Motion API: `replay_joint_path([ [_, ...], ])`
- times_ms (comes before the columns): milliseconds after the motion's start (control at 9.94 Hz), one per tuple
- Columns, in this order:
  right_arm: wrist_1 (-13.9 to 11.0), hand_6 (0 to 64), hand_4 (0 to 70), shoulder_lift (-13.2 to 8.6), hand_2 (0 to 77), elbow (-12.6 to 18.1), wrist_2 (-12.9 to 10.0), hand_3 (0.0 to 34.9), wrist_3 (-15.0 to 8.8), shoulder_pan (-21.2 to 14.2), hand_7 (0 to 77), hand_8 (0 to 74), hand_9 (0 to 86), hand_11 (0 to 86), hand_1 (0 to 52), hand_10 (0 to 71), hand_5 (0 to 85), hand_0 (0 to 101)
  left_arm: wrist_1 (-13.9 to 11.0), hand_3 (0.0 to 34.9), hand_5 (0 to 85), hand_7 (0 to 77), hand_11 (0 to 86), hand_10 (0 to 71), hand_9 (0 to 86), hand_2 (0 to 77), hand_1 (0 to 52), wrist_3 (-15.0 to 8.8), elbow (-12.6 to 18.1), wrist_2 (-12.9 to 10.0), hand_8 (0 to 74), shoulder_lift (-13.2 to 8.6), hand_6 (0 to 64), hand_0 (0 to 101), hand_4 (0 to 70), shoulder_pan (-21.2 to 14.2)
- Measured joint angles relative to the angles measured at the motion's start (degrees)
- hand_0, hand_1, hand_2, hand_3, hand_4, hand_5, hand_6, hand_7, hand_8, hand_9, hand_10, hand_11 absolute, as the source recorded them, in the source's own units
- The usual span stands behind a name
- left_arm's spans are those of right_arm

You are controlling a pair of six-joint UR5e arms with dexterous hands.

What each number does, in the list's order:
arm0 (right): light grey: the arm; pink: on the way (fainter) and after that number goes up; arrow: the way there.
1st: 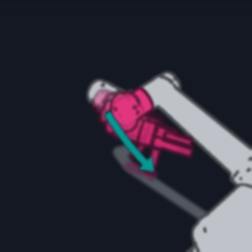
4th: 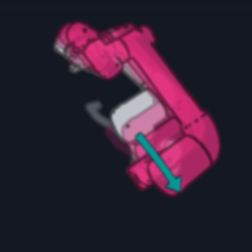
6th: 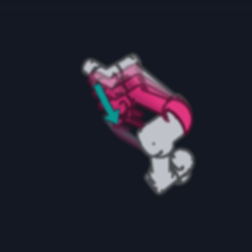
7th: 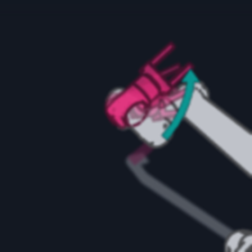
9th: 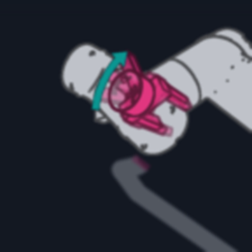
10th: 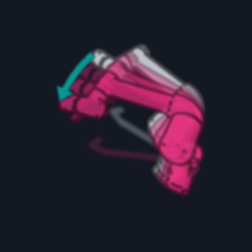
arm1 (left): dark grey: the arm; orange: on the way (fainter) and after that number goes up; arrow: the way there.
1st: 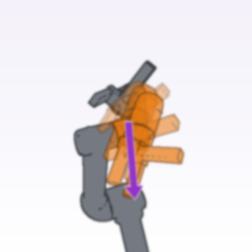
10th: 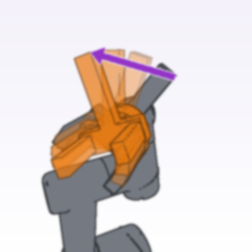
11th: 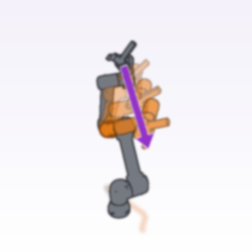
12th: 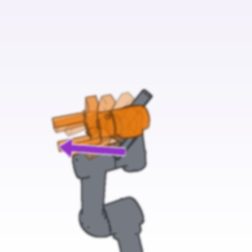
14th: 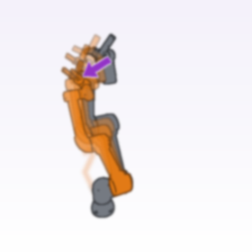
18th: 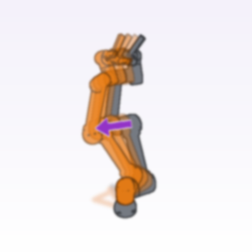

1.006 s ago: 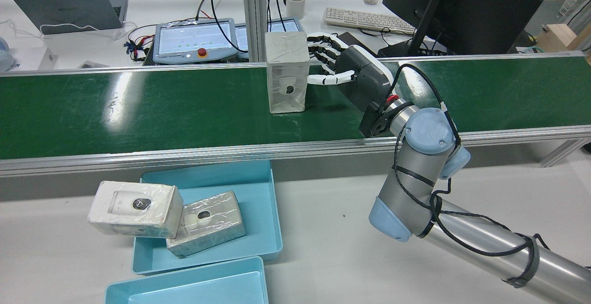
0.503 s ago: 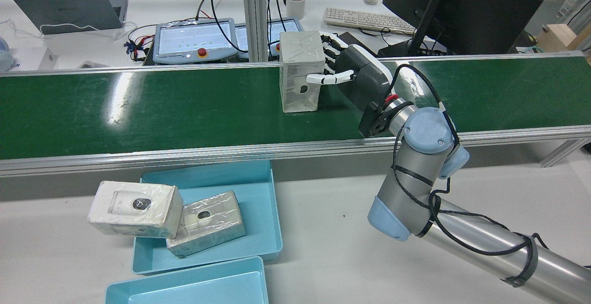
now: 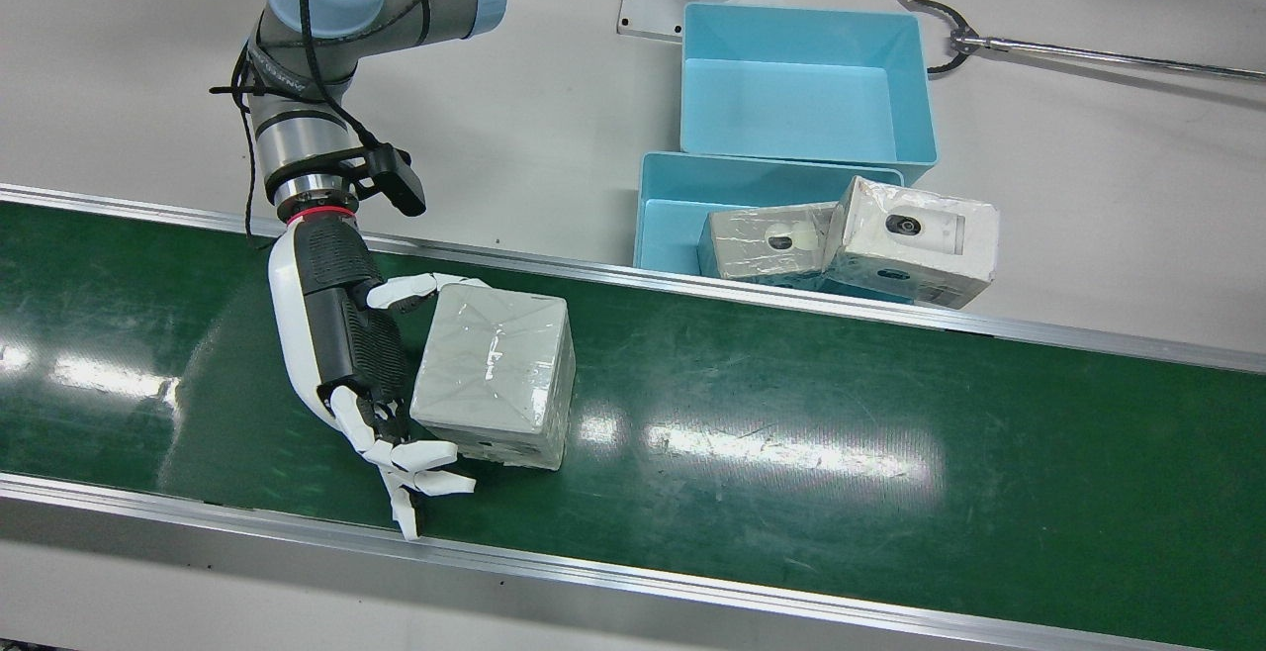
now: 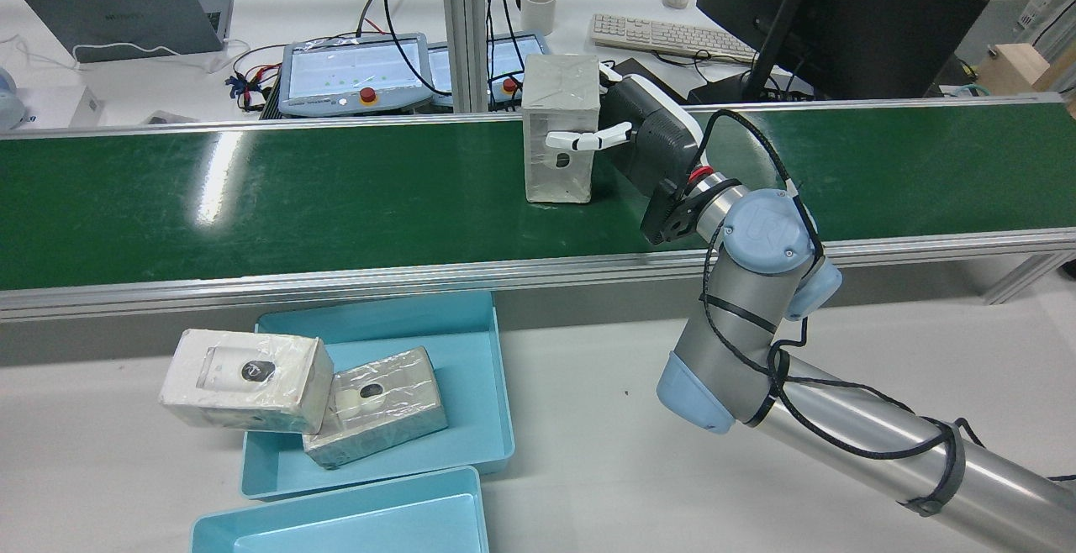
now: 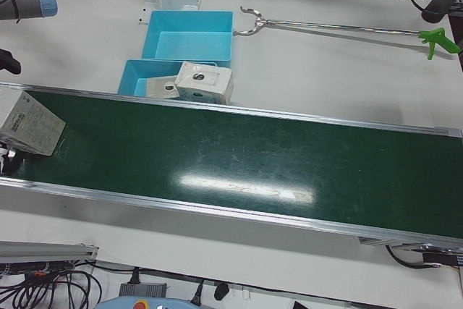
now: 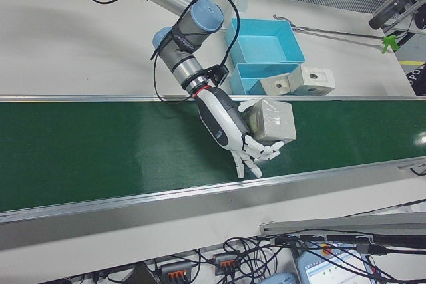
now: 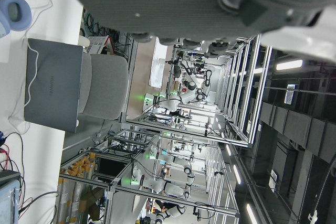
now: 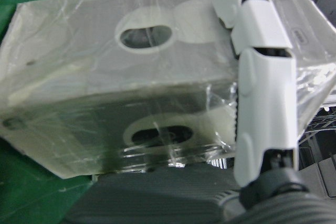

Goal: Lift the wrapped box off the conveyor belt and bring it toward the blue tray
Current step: 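Close the right hand fingers around the wrapped white box, then lift the box off the belt and carry it toward the blue tray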

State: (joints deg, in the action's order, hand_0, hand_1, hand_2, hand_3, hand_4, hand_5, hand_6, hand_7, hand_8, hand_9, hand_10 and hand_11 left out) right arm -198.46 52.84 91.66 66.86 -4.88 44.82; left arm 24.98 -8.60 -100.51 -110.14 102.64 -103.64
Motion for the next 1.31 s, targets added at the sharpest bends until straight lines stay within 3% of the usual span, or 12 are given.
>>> replay_joint_path([
  [101, -0.07, 8.2, 15.8, -0.11, 26.7, 0.00, -0.05, 23.5, 0.00, 0.00, 30.0, 2.7, 8.7, 0.0, 17.5, 0.0, 36.0, 48, 0.00, 0.0, 1.1, 0.0, 0.0, 0.5, 0.0, 0.5, 0.0, 0.00, 0.00, 0.00, 0.0, 0.00, 0.0, 0, 0.0, 0.00],
  [201, -0.65, 15.3, 18.5, -0.11, 28.4, 0.15, -0.06, 23.7, 0.01, 0.02, 36.0, 8.2, 17.5, 1.1, 14.7, 3.3, 38.7, 51, 0.00, 0.0, 1.1, 0.0, 0.0, 0.5, 0.0, 0.5, 0.0, 0.00, 0.00, 0.00, 0.0, 0.00, 0.0, 0, 0.0, 0.00],
  [302, -2.25, 15.3, 18.5, -0.10, 28.4, 0.82, -0.07, 23.7, 0.04, 0.06, 36.0, 8.2, 17.5, 1.1, 14.7, 3.3, 38.7, 51, 0.00, 0.0, 1.1, 0.0, 0.0, 0.5, 0.0, 0.5, 0.0, 0.00, 0.00, 0.00, 0.0, 0.00, 0.0, 0, 0.0, 0.00],
  [402, -4.63, 21.8, 25.1, -0.10, 31.6, 2.47, 0.03, 19.1, -0.05, 0.38, 42.0, 26.7, 33.8, 18.5, 8.7, 15.8, 45.8, 53, 0.00, 0.0, 1.1, 0.0, 0.0, 0.0, 0.0, 0.5, 0.0, 0.00, 0.00, 0.00, 0.0, 0.00, 0.0, 0, 0.0, 0.00],
  [503, -6.98, 26.7, 28.9, 0.06, 31.1, 5.95, 0.10, 16.8, -1.78, 1.73, 48.5, 36.5, 42.5, 25.6, 6.0, 22.9, 52.9, 55, 0.00, 0.0, 1.6, 0.0, 0.0, 0.5, 0.0, 0.5, 0.0, 0.00, 0.00, 0.00, 0.0, 0.00, 0.0, 0, 0.0, 0.00],
  [604, -9.42, 26.7, 28.9, 0.44, 31.1, 12.22, 0.10, 16.8, -5.90, 3.45, 48.5, 36.5, 42.5, 25.6, 6.0, 22.9, 52.9, 55, 0.00, 0.0, 1.1, 0.0, 0.0, 0.0, 0.0, 0.5, 0.0, 0.00, 0.00, 0.00, 0.0, 0.00, 0.0, 0, 0.0, 0.00],
  [704, -11.21, 30.5, 31.6, 0.60, 31.1, 16.99, 0.04, 9.4, -8.59, 3.79, 54.0, 39.3, 45.8, 37.1, 6.0, 34.4, 58.4, 55, 0.00, 0.0, 1.1, 0.0, 0.0, 0.0, 0.0, 0.5, 0.0, 0.00, 0.00, 0.00, 0.0, 0.00, 0.0, 0, 0.0, 0.00],
  [805, -12.66, 30.5, 31.6, 0.60, 31.1, 20.84, -0.08, 9.4, -10.35, 2.80, 54.0, 40.9, 46.9, 38.7, 6.0, 36.5, 58.4, 55, 0.00, 0.0, 1.1, 0.0, 0.0, 0.0, 0.0, 0.5, 0.0, 0.00, 0.00, 0.00, 0.0, 0.00, 0.0, 0, 0.0, 0.00],
  [905, -13.63, 30.5, 31.6, 0.56, 31.1, 23.48, -0.49, 7.3, -11.51, 0.47, 56.2, 42.0, 48.0, 40.4, 6.0, 38.2, 59.5, 51, 0.00, 0.0, 1.1, 0.0, 0.0, 0.5, 0.0, 0.5, 0.0, 0.00, 0.00, 0.00, 0.0, 0.00, 0.0, 0, 0.0, 0.00],
  [1006, -14.09, 31.1, 31.6, 0.56, 31.1, 24.77, -1.40, 1.8, -12.48, -2.46, 59.5, 44.2, 52.4, 42.0, 6.0, 40.4, 63.3, 51, 0.00, 0.0, 1.1, 0.5, 0.0, 0.0, 0.0, 0.5, 0.0, 0.00, 0.00, 0.00, 0.0, 0.00, 0.0, 0, 0.0, 0.00],
  [1207, -14.06, 32.2, 30.5, 0.38, 31.1, 25.28, -4.75, 1.8, -15.47, -9.34, 69.3, 45.8, 55.1, 45.3, 6.0, 44.2, 66.0, 52, 0.00, 0.0, 1.1, 0.0, 0.0, 0.0, 0.0, 0.5, 0.0, 0.00, 0.00, 0.00, 0.0, 0.00, 0.0, 0, 0.0, 0.00],
  [1308, -13.87, 34.4, 30.5, 0.00, 36.0, 24.96, -7.08, 1.8, -17.65, -13.27, 69.8, 47.5, 60.0, 45.3, 0.0, 44.2, 66.0, 50, 0.00, 0.0, 1.1, 0.0, 0.0, 0.5, 0.0, 0.5, 0.0, 0.00, 0.00, 0.00, 0.0, 0.00, 0.0, 0, 0.0, 0.00],
])
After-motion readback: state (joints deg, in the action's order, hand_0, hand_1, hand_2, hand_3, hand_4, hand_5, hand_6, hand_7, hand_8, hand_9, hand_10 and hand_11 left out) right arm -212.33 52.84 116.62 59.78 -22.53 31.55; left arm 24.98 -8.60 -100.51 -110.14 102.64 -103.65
